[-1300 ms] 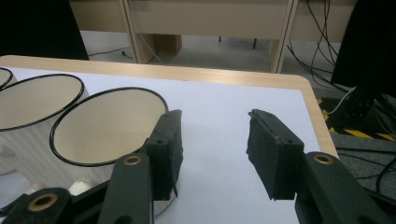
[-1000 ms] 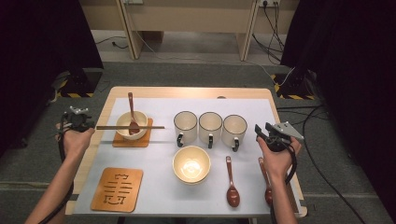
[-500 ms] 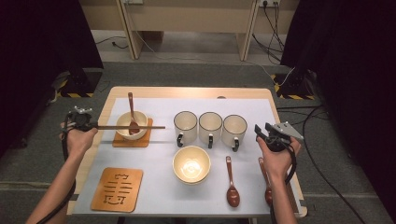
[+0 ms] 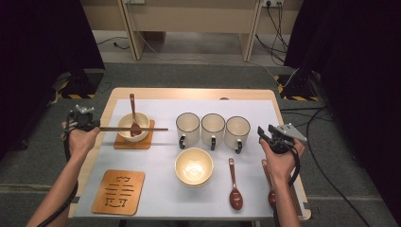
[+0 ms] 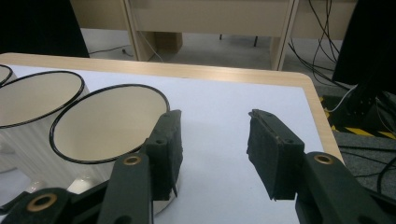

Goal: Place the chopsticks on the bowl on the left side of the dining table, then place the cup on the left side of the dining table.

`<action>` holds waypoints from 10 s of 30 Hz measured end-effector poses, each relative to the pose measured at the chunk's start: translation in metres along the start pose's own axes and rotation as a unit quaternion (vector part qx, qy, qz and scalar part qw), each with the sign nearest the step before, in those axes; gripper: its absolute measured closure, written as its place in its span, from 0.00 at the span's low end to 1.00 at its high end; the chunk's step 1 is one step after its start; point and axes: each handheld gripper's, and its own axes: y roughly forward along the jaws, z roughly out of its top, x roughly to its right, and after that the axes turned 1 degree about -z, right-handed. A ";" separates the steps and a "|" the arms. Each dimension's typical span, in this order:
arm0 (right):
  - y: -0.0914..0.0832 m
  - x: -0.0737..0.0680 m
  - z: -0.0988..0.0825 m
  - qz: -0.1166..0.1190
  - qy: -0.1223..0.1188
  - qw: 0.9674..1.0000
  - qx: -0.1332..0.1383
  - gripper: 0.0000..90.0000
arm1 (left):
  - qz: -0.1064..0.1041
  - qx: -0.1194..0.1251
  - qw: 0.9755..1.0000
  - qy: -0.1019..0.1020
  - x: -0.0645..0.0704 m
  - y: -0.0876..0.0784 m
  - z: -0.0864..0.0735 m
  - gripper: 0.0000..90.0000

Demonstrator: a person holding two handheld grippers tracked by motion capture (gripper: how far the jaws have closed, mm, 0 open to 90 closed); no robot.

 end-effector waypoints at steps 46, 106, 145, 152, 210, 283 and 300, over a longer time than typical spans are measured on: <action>-0.001 -0.001 0.000 0.001 0.000 1.000 0.001 0.60 | -0.072 -0.009 0.997 0.040 0.045 -0.020 -0.013 0.99; -0.004 0.009 -0.003 -0.005 0.019 1.000 -0.006 0.59 | -0.165 0.059 0.984 0.012 0.115 -0.018 0.028 0.48; -0.013 0.018 -0.003 -0.010 0.028 0.999 -0.012 0.58 | -0.258 0.011 0.966 0.035 0.201 0.021 0.068 0.52; -0.012 0.018 -0.003 -0.007 0.028 0.999 -0.014 0.58 | -0.261 -0.005 0.964 0.050 0.212 0.030 0.072 0.55; -0.009 0.017 -0.005 0.002 0.029 0.999 -0.023 0.58 | -0.231 -0.048 0.967 0.095 0.222 0.047 0.059 0.89; -0.009 0.013 -0.004 0.003 0.027 0.999 -0.021 0.58 | -0.226 0.060 0.966 0.108 0.188 -0.022 0.078 0.92; -0.009 0.013 -0.005 0.002 0.027 0.999 -0.022 0.58 | -0.243 0.065 0.961 0.112 0.178 -0.042 0.072 0.92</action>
